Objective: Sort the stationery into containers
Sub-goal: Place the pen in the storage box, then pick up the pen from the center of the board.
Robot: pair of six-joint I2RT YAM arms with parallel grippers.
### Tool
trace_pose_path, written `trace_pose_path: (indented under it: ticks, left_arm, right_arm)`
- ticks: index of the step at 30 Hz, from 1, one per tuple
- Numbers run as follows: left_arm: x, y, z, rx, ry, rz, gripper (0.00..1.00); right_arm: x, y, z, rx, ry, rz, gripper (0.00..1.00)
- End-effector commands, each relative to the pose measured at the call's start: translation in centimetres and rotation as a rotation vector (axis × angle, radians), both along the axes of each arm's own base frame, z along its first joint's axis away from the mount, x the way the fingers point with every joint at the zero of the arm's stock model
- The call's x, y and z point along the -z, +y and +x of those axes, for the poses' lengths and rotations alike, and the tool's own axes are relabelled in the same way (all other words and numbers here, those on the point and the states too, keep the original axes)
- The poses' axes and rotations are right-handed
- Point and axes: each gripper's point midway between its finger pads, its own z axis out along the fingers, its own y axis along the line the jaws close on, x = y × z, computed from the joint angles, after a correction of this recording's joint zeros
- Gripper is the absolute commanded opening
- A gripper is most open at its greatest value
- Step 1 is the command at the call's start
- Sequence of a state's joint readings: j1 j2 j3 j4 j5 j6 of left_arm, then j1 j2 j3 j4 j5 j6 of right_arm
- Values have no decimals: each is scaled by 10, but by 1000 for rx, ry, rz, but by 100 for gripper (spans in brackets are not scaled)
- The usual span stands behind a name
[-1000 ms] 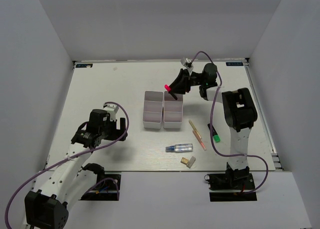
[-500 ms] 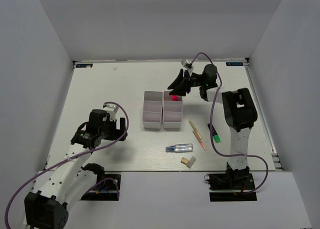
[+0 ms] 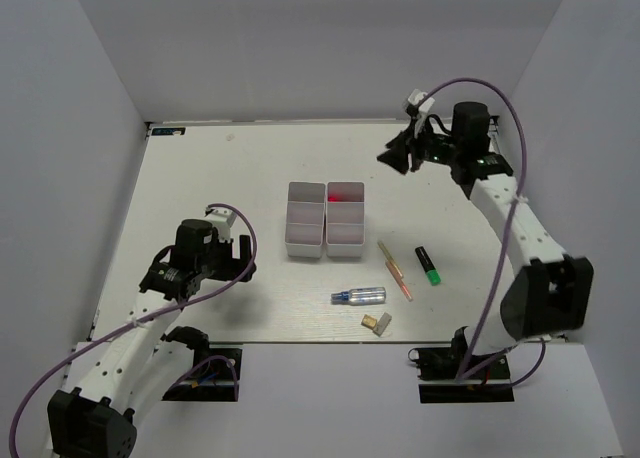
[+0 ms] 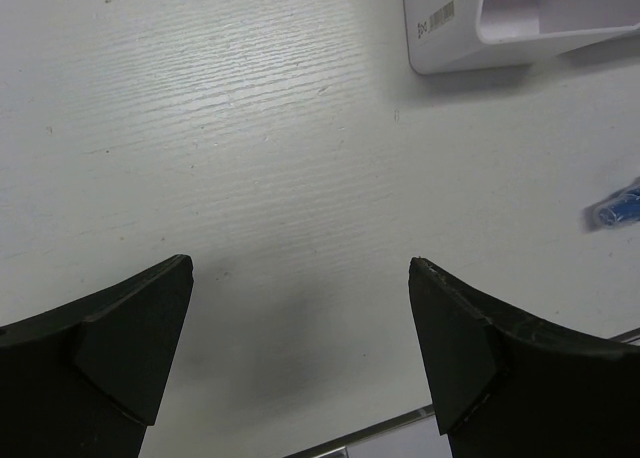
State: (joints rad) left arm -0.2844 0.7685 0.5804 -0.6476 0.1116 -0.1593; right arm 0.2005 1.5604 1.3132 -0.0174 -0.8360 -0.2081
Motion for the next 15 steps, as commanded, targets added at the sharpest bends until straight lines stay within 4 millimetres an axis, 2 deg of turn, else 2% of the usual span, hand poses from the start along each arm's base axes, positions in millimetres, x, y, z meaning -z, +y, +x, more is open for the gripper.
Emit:
trace_pose_path:
  ticks: [1,2,3,4,6,7,8,9,10,13,15]
  left_arm:
    - [-12,-7,4,16,-44,-48,99]
    - [-12,-8,4,18,-45,-53,99]
    - [-14,-10,4,24,-47,-61,99]
    - [-14,-9,4,20,-51,-62,99]
    - [-16,-11,3,23,-52,-73,99]
    - [-16,-11,3,20,-53,-73,99]
    - [-17,-12,3,21,-55,-81,99]
    - [-16,-12,2,22,-53,-79,99]
    - [-16,-13,1,24,-52,-85,99]
    - [-19,-14,1,28,-69,-97,99]
    - [-20,-14,1,32,-72,-97,99]
  right_arm:
    - [93,-82,-59,167,254,-502,86]
    - [97,-92,-68,189,273,-541,90]
    - [102,-99,-79,191,315,-563,90]
    - [123,-110,-111,200,456,-613,78]
    - [129,-118,-125,238,483,-661,34]
    - [139,-135,-144,299,574,-700,19]
    - [144,-139,-150,312,601,-715,9]
    - [152,-143,-159,327,638,-734,10]
    - [157,-155,-164,363,653,-789,13]
    - [182,-167,-186,366,738,-850,42]
    - [191,-167,-191,365,766,-861,51]
